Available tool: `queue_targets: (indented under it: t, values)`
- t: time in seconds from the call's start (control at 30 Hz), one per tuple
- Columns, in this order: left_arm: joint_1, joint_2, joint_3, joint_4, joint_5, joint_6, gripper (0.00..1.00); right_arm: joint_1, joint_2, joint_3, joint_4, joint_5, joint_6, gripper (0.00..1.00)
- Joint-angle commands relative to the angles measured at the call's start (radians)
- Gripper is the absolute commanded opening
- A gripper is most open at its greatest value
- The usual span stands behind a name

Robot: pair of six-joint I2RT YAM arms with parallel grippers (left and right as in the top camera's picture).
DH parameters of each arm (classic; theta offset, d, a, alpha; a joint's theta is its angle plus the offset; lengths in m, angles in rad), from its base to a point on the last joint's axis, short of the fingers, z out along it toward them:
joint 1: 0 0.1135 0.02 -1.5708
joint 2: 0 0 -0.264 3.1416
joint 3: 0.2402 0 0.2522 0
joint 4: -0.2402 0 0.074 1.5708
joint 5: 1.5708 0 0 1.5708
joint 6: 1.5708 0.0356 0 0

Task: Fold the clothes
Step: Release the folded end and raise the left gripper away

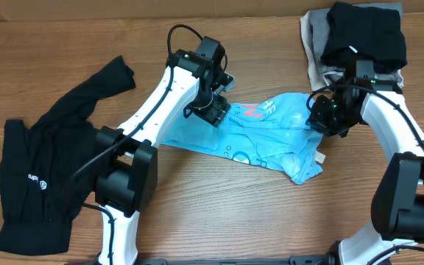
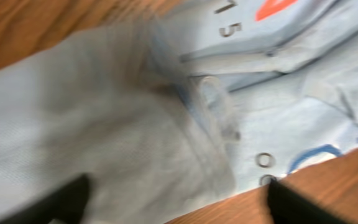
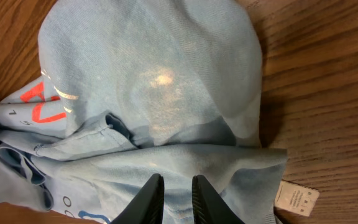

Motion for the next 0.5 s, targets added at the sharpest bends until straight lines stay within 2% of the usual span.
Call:
queue_targets:
  t: [0.0,0.23,0.3,0.33,0.43,0.47]
  values:
    - [-0.019,0.003,-0.007,0.002,0.101,-0.01,1.0,-0.004,0.001,-0.008,0.006,-0.005,0.001,0.19]
    - [-0.015,0.001,0.028,-0.029,0.137,-0.027,1.0,-0.006,0.001,-0.008,-0.003,-0.002,0.001,0.2]
    - [-0.006,-0.001,0.083,-0.078,0.134,-0.027,1.0,-0.01,0.001,-0.008,-0.019,0.016,0.001,0.28]
    - [0.003,-0.002,0.155,-0.133,0.127,-0.027,1.0,-0.013,0.001,-0.008,-0.036,0.046,0.001,0.38]
    - [0.018,-0.003,0.294,-0.214,0.079,-0.027,1.0,-0.014,0.001,-0.014,-0.05,0.051,0.002,0.47]
    - [0.024,-0.003,0.343,-0.238,0.055,-0.027,1.0,-0.014,0.001,-0.017,-0.051,0.051,0.006,0.53]
